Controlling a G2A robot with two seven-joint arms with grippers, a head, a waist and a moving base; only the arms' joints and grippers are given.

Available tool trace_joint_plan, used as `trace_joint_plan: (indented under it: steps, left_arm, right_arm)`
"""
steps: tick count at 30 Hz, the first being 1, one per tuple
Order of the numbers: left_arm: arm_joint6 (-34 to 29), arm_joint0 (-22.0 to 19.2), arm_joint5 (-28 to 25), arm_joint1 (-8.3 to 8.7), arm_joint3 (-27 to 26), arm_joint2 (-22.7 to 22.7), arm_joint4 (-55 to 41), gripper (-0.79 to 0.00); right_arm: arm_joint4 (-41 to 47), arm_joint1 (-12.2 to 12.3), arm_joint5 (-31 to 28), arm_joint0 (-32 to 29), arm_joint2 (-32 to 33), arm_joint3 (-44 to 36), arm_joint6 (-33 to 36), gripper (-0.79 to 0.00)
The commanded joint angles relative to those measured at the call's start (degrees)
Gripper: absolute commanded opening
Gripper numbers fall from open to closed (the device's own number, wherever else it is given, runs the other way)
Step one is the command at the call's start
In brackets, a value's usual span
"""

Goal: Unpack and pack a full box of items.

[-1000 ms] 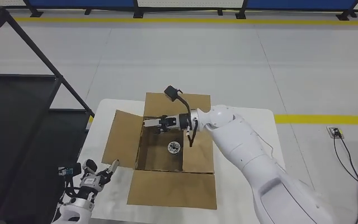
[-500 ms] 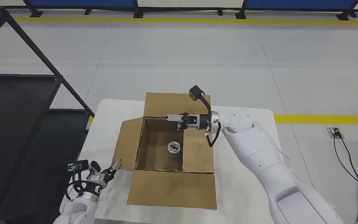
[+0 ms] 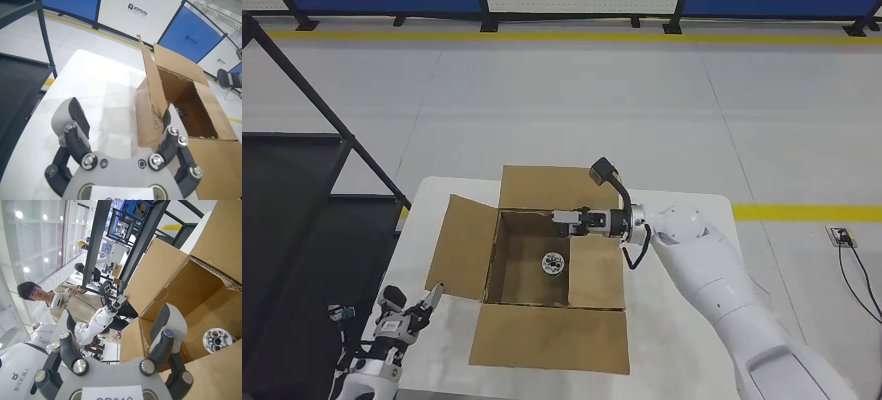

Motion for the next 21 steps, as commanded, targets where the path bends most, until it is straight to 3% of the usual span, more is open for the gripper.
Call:
trace_joint_plan:
  steps: [1, 9, 14, 18, 21]
  left_arm:
    - [0.65, 1.26, -0.09, -0.07, -2.00, -0.35, 0.16, 0.000]
    - [5.58, 9.04, -3.19, -0.45, -13.12, -2.93, -0.16, 0.000]
    - [3.07, 11.91, -8.94, -0.37, -19.94, -2.38, -0.30, 0.000]
    - [-5.02, 7.40, -11.38, -0.12, -20.89, 1.95, -2.00, 0.000]
    - [-15.53, -1.06, -14.89, 0.29, -16.66, 6.70, -4.45, 0.000]
  right_arm:
    - [0.09, 0.25, 0.13, -0.18, 0.29, -0.28, 0.14, 0.000]
    - [-2.00, 2.22, -0.80, -1.79, 2.40, -3.59, -0.80, 0.000]
    - [-6.60, 4.84, -3.21, -5.09, 5.99, -8.75, -3.21, 0.000]
    - [-10.87, 7.33, -3.68, -9.79, 10.64, -14.54, -5.81, 0.000]
    - [-12.56, 8.48, -1.01, -12.43, 13.56, -17.35, -9.19, 0.000]
